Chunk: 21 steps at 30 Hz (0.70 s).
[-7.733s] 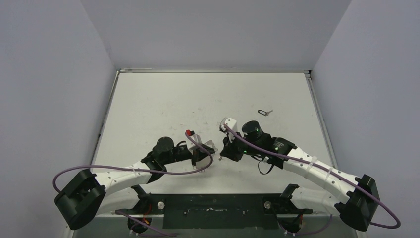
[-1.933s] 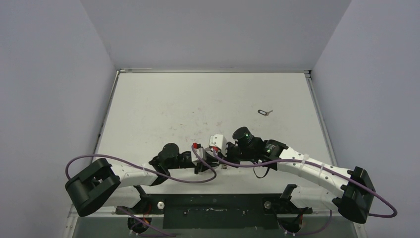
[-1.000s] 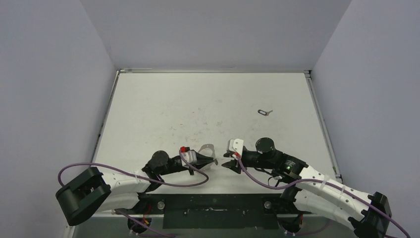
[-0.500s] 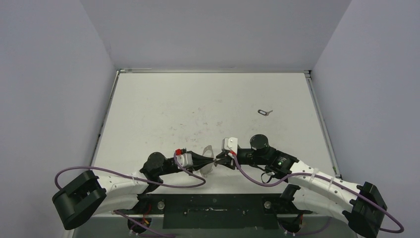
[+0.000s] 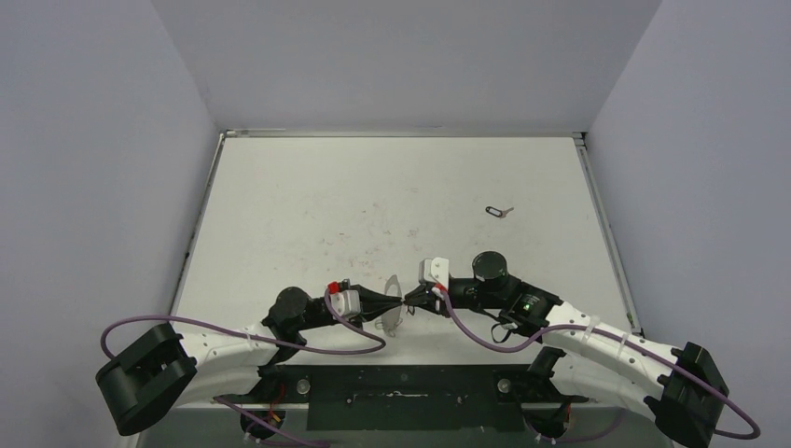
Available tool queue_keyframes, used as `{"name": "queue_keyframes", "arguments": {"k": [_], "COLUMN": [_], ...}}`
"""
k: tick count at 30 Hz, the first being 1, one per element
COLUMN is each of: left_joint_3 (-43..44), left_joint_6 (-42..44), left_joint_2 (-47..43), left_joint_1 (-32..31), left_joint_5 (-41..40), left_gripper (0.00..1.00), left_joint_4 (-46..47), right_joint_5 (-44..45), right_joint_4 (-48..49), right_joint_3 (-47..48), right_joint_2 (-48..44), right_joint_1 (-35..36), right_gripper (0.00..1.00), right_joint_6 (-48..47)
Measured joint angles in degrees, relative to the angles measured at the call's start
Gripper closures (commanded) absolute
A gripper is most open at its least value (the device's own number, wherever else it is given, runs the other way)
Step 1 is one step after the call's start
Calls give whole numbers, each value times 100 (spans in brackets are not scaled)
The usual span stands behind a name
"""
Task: Put the keys on the keyring
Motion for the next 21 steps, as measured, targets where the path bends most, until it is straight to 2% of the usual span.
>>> {"name": "queue_keyframes", "arguments": {"k": [6,10,13,21], "left_joint_3": [-2,-2,-2,0], "left_joint_6": [7,44,107,326], "left_joint_2": [-33,-181,-468,-1436], "left_joint_1": [2,-4,-9,-9], "left_joint_5": [-4,-87,-225,-691], "left_gripper": [99,73,65,61], "left_joint_4": [-46,-243,-498,-1709], "right_joint_5": [-66,-68,9,730], "right_joint_4": [-48,-380,-935,-2387], "right_joint_3": [0,168,531,1635], "right_joint_2": [-2,13,155,833], "right_joint_1": [-17,-17,-17,109], "right_gripper": [100,100,100,100], "right_joint_6": [-7,-28,-74,-188]}}
